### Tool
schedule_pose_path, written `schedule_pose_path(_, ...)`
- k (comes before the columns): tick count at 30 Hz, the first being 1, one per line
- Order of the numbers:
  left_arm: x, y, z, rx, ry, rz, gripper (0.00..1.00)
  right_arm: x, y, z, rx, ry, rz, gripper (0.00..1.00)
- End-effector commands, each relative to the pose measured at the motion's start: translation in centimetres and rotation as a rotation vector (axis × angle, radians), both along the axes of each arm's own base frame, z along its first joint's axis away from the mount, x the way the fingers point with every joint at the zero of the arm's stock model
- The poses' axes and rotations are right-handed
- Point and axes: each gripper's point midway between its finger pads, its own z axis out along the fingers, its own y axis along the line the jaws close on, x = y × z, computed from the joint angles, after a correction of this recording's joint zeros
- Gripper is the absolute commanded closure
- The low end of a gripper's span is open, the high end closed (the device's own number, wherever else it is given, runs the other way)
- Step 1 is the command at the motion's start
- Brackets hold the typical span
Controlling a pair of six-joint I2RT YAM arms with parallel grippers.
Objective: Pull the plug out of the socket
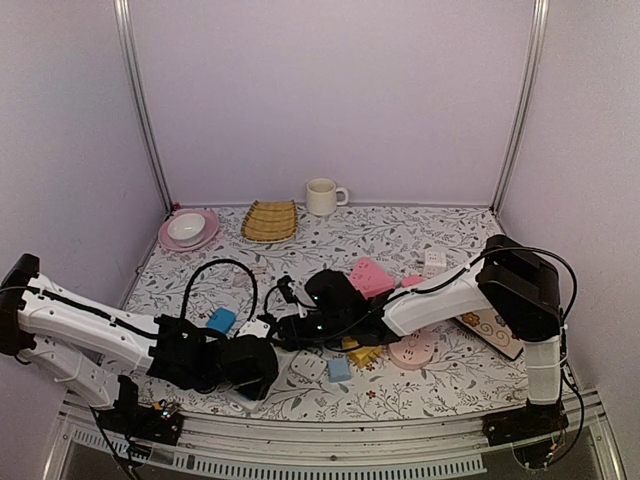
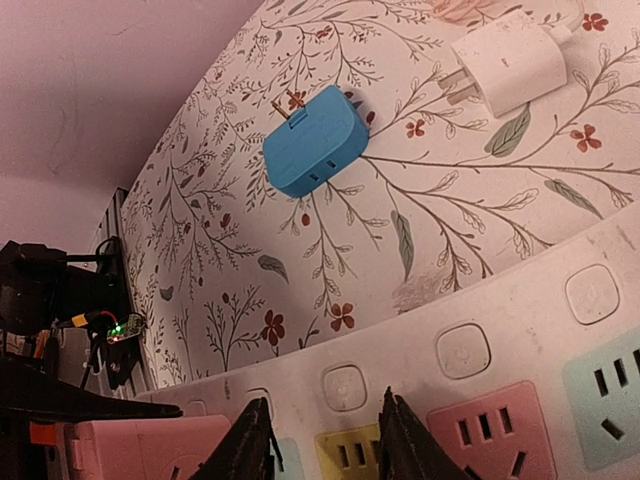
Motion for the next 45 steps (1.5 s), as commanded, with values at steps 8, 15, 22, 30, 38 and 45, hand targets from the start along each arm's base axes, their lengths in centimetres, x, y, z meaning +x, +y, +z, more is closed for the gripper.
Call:
schedule_pose_path(8,2.1,-2.4,7.1,-0.148,-0.216,-0.018,0.87,-0.5,-0.9,-2.6,-0.056,0.035,-0.002,0.61)
schedule_pose_path(15,2.4,-2.3,7.9,-0.163,-0.246,-0.020,0.89,-0.4,-1.1,-2.8,-0.069,0.034,-0.011,0.61)
schedule_pose_path(22,2.6,-3.3,7.6,-0.206,-0.191,-0.041,0.89,-0.3,-1.4,-3.0,-0.095,0.023,-0.027,0.61)
schedule_pose_path(30,4.1,-3.1,6.8,-0.342,-0.046,-0.036,0.88,-0.4,-1.7,-3.4,-0.126,0.010,-0.031,0.61)
schedule_pose_path(38,4.6,-2.9,5.1,-0.297,-0.013,-0.028,0.88,-0.3,-1.8,-3.3,-0.145,-0.011,-0.037,0.61)
schedule_pose_path(45,5.6,-2.3,3.6,-0.337,0.071,-0.013,0.88,-0.7,-2.5,-4.5,-0.189,-0.019,-0.046,0.61)
